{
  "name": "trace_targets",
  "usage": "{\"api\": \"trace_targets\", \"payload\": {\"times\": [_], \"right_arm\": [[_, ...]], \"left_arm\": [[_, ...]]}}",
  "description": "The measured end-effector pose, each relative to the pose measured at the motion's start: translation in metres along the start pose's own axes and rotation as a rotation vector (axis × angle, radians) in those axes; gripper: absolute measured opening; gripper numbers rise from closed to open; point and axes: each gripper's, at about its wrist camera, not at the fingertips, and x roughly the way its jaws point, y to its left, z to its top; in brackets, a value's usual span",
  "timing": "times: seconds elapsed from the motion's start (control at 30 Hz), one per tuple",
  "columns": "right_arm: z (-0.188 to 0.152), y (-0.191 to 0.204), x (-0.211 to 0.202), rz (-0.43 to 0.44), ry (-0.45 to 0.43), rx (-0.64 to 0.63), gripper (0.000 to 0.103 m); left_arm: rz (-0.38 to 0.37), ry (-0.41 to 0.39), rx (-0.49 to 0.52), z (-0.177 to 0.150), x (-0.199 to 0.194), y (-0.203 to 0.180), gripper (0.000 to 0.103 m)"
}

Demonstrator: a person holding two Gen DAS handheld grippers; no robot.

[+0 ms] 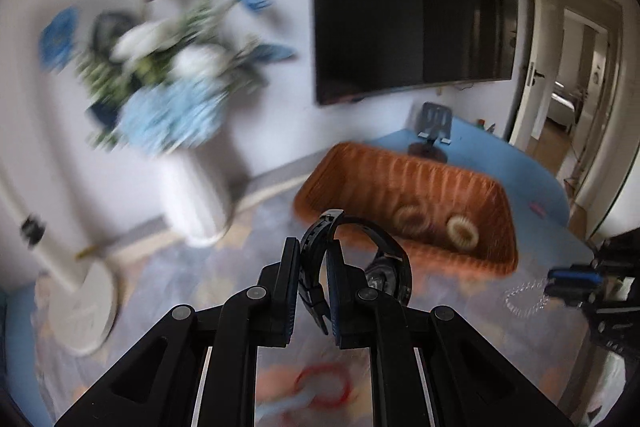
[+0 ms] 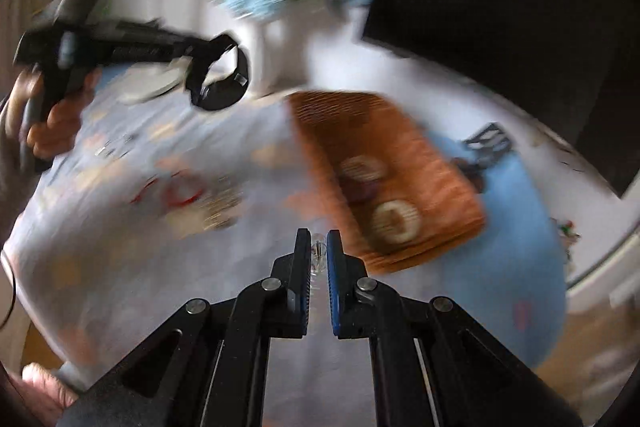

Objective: Organize jewelry
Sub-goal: 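Carry the watch and clear bracelet into the wicker basket and open both tools, then move both tools back from the basket to the bed cover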

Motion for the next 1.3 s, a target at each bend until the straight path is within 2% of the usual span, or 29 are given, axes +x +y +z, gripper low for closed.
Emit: {"api": "trace_targets", "payload": {"times": [0.17,0.27,0.47,0.63,0.8,0.9,0.97,1.0,1.07,1.13,1.3], "right_arm": [[0.028,-0.06,0.01,-0.052,-0.046,0.095,0.009],[0.039,-0.075,0.027,-0.076,-0.05,0.12,0.009],[0.052,-0.094,0.094,0.026,-0.01,0.209,0.009],[0.049,-0.102,0.138,0.073,0.058,0.264,0.009],[0.045,-0.106,0.147,0.061,0.064,0.285,0.009],[0.044,-0.116,0.14,0.069,0.047,0.328,0.01],[0.046,-0.121,0.123,0.062,0.011,0.338,0.013],[0.049,-0.122,0.115,0.054,-0.004,0.335,0.019],[0.054,-0.12,0.09,0.022,-0.052,0.317,0.031],[0.058,-0.108,0.062,0.006,-0.107,0.293,0.033],[0.063,-0.063,0.009,0.051,-0.179,0.244,0.033]], "left_arm": [[-0.029,0.042,-0.008,0.034,0.056,-0.029,0.013],[-0.024,0.086,-0.011,0.042,0.091,-0.04,0.013],[0.017,0.158,-0.017,0.033,0.146,-0.046,0.013],[0.032,0.188,-0.023,0.028,0.168,-0.041,0.013],[0.017,0.187,-0.016,0.032,0.171,-0.04,0.014],[-0.028,0.178,-0.031,0.035,0.16,-0.04,0.02],[-0.039,0.129,-0.04,0.042,0.143,-0.036,0.026],[-0.037,0.101,-0.041,0.046,0.128,-0.034,0.03],[-0.033,0.048,-0.037,0.052,0.097,-0.03,0.045],[-0.016,-0.012,-0.031,0.054,0.064,-0.027,0.048],[0.037,-0.116,-0.043,0.041,-0.025,-0.005,0.048]]}}
